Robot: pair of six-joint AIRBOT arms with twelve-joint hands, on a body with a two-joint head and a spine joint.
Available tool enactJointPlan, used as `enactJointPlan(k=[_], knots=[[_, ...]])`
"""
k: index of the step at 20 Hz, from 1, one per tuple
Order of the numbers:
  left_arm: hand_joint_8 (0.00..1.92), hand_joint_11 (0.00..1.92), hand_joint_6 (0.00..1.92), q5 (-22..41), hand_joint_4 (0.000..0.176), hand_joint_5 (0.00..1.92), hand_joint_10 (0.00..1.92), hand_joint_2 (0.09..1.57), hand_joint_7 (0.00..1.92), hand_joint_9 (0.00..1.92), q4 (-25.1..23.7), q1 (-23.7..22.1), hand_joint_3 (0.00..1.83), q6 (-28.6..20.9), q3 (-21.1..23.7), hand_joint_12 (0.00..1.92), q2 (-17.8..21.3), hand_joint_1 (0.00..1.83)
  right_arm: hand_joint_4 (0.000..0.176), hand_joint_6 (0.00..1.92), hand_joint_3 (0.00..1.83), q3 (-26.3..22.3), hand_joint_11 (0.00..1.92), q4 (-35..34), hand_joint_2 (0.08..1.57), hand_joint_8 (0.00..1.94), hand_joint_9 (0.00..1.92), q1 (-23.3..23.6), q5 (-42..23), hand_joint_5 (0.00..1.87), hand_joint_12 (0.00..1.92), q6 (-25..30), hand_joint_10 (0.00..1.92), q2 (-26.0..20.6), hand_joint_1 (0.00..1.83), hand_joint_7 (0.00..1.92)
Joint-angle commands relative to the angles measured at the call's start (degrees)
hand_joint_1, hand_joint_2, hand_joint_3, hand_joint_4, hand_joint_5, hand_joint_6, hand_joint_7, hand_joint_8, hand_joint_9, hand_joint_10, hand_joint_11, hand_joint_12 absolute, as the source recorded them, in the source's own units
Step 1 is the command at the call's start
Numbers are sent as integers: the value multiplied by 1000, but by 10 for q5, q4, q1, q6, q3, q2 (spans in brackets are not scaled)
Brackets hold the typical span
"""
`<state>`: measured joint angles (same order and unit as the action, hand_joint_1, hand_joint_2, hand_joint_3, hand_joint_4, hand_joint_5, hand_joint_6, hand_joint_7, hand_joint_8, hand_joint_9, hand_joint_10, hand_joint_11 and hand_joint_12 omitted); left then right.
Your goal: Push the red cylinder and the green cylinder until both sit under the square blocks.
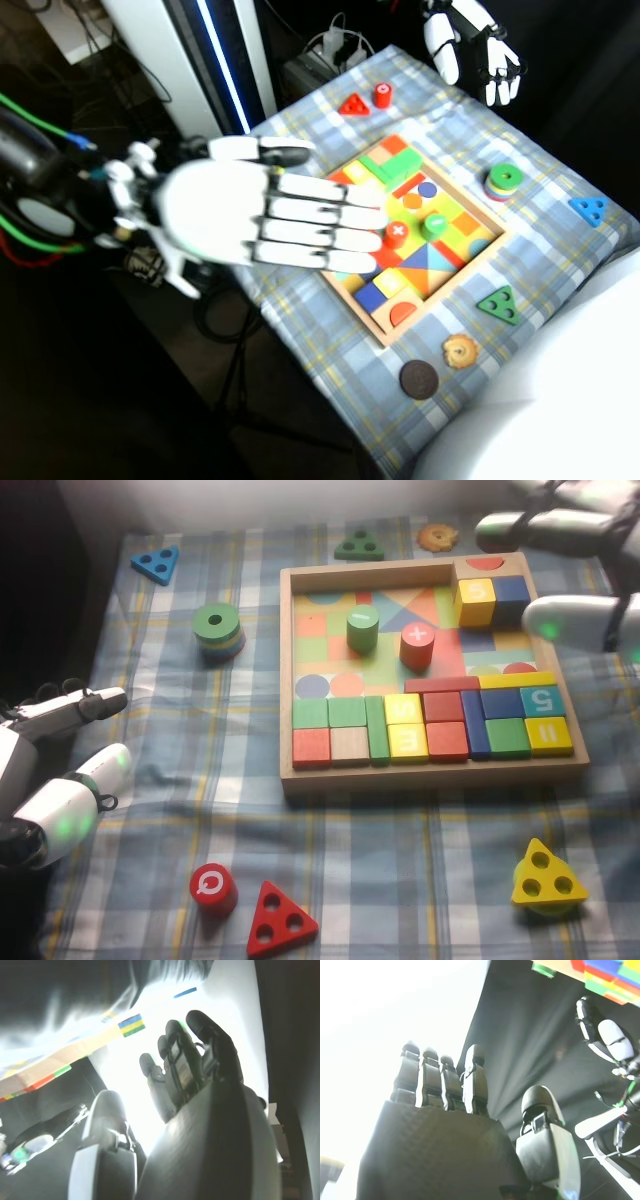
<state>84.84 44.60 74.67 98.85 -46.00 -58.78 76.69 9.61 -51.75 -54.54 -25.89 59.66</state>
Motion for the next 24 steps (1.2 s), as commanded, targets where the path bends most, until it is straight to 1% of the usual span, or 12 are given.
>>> enactJointPlan(k=[1, 6, 7, 10, 11, 12, 17, 20, 21, 22, 23, 24], knots=[[4, 0, 5, 63, 83, 648, 6, 1322, 469, 434, -22, -3, 0, -5, -4, 748, 1, 556, 59, 4, 0, 14, 0, 5, 1086, 0, 0, 17, -23, 299, 0, 22, 0, 8, 0, 0], [3, 0, 1, 62, 69, 650, 3, 1311, 486, 423, -22, -3, 0, -5, -4, 793, 1, 573, 60, 6, 2, 51, 0, 105, 1066, 0, 0, 66, 48, 351, 0, 58, 0, 43, 0, 0], [2, 0, 0, 62, 75, 641, 1, 1317, 474, 415, -22, -3, 1, -5, -4, 781, 1, 575, 88, 13, 0, 56, 0, 116, 1052, 0, 0, 69, 51, 373, 0, 70, 0, 49, 0, 0], [2, 0, 5, 58, 61, 656, 1, 1319, 478, 418, -22, -3, 0, -5, -5, 805, 1, 577, 33, 15, 7, 64, 0, 139, 1081, 0, 0, 75, 57, 395, 0, 88, 0, 58, 0, 0], [4, 0, 8, 58, 60, 664, 2, 1316, 485, 422, -22, -3, 0, -5, -5, 807, 1, 575, 40, 9, 0, 64, 0, 146, 1062, 0, 0, 77, 60, 383, 0, 90, 0, 60, 0, 0], [3, 0, 1, 57, 56, 638, 8, 1332, 482, 449, -22, -3, 2, -5, -5, 864, 0, 545, 90, 1, 0, 64, 0, 152, 1028, 0, 0, 77, 64, 368, 0, 90, 0, 61, 0, 0], [3, 0, 5, 59, 69, 603, 6, 1346, 467, 446, -26, -3, 0, -5, -5, 813, 0, 490, 110, 0, 0, 72, 0, 161, 1009, 0, 0, 77, 77, 334, 0, 90, 0, 70, 0, 0], [1, 0, 3, 57, 53, 613, 5, 1344, 470, 454, -25, -3, 0, -5, -5, 806, 1, 486, 84, 1, 0, 79, 0, 162, 1020, 0, 0, 80, 80, 329, 0, 90, 0, 76, 0, 0], [3, 0, 3, 56, 47, 621, 8, 1347, 483, 472, -25, -3, 0, -5, -5, 866, 1, 510, 113, 0, 0, 81, 0, 163, 1026, 0, 0, 80, 83, 310, 0, 90, 0, 79, 0, 0], [1, 0, 1, 56, 21, 587, 2, 1374, 459, 451, -25, -3, 5, -5, -5, 857, 0, 484, 96, 9, 0, 85, 0, 166, 1028, 0, 0, 80, 88, 330, 0, 90, 0, 82, 0, 0], [4, 0, 5, 56, 66, 612, 3, 1334, 475, 455, -25, -3, 0, -5, -5, 801, 0, 506, 62, 11, 0, 87, 0, 167, 1033, 0, 0, 80, 92, 337, 0, 90, 0, 85, 0, 0], [4, 0, 5, 56, 66, 612, 3, 1334, 475, 455, -25, -3, 0, -5, -5, 801, 0, 506, 62, 11, 0, 90, 0, 169, 1033, 0, 0, 80, 97, 337, 0, 92, 0, 88, 0, 0]])
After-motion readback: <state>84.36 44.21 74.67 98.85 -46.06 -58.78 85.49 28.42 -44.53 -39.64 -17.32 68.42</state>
